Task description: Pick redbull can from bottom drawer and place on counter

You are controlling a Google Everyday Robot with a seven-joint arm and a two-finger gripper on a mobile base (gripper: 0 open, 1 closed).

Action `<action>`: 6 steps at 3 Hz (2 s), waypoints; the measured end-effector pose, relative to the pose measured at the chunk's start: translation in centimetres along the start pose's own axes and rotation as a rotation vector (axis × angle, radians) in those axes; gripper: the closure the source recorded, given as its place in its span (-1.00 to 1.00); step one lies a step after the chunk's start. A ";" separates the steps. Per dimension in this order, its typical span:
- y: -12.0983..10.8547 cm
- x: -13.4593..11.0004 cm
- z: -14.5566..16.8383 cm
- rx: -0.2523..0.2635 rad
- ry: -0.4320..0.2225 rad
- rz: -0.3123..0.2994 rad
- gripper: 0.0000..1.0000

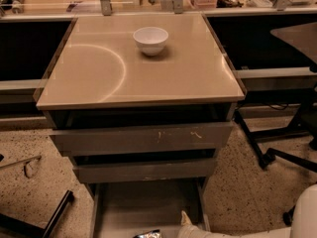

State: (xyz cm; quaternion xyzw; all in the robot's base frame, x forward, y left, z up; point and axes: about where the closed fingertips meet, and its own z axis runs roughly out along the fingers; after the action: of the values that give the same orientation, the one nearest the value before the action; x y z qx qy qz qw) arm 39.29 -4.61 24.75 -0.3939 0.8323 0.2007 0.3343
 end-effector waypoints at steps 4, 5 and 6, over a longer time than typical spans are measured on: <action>4.0 0.9 11.7 -0.180 -0.060 -0.144 -1.00; 4.8 1.4 13.2 -0.231 -0.027 -0.182 -1.00; 4.8 1.9 14.5 -0.252 -0.011 -0.195 -1.00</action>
Offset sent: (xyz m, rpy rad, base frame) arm 0.0253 0.0761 -0.0935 0.0994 -0.0861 0.1233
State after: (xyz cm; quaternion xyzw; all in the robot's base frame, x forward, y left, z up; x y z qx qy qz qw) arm 40.41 6.00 13.63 -0.5106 0.7565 0.2721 0.3048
